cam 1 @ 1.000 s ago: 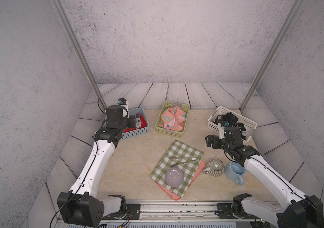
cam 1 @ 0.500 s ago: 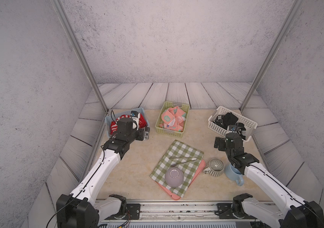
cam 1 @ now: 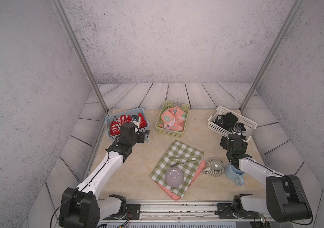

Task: Sort the socks into the basket by color
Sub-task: Reset both arms

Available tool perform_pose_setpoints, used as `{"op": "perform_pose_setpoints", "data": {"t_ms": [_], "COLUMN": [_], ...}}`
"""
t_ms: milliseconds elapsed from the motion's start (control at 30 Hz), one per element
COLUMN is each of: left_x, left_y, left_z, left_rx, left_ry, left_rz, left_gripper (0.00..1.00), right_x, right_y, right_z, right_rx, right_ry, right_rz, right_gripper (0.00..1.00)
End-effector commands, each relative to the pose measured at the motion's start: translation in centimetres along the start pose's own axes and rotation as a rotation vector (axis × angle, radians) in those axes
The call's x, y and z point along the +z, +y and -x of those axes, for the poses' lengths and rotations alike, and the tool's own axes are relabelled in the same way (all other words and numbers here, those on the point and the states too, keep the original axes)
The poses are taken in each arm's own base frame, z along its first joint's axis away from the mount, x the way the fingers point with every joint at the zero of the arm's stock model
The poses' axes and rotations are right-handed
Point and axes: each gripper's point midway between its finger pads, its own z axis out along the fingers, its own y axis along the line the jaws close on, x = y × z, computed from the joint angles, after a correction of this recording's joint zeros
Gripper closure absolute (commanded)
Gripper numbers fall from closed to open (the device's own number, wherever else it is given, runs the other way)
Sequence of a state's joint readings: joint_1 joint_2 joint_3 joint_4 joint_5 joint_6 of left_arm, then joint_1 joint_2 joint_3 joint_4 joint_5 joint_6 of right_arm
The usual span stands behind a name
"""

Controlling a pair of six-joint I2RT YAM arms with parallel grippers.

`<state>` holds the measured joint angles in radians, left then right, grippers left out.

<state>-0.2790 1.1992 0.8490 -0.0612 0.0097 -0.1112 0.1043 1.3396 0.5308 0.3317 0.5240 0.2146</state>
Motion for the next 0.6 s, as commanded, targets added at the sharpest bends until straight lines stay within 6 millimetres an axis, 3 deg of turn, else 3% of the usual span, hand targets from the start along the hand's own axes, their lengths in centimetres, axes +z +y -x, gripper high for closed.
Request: {"op": "perform_pose_setpoints", "data": {"t_ms": [0,100,200,333,467,567], "left_x": [0.5,1.0,1.3,1.7,2.2,2.5], "left_y": [2.0,3.1,4.7,6.9,10.0,11.2], "left_z": [0.1,-0.5,-1.1,-1.9,-4.3,-5.6], "left_rx": [-0.014,-0.016,-0.008,-0.005,-0.024,0.004], "left_ry": [-0.043,-0.044,-0.052,-0.044,0.015,0.027], "left_rz": [0.086,0.123,0.170,0.226,0.309,0.346], "left_gripper": [0.00,0.00,0.00,0.00,0.00,0.00], "right_x": [1.4,1.8,2.5,2.5,2.6,2.6], "right_y": [0.4,0.9,0.8,2.5,3.2,3.1], "right_z": [0.6,1.0,0.2,-0.1,-0.9,-1.0], "right_rx": [0.042,0.008,0.030,-0.016,-0.026,-0.027], "right_ry": [-0.083,-0.089,-0.087,-0.080,-0.134,-0.104], "right_rz": [0.036,0.059,0.069,0.163,0.206,0.203], "right_gripper": [0.01,0.01,0.01,0.01,0.01,0.01]}}
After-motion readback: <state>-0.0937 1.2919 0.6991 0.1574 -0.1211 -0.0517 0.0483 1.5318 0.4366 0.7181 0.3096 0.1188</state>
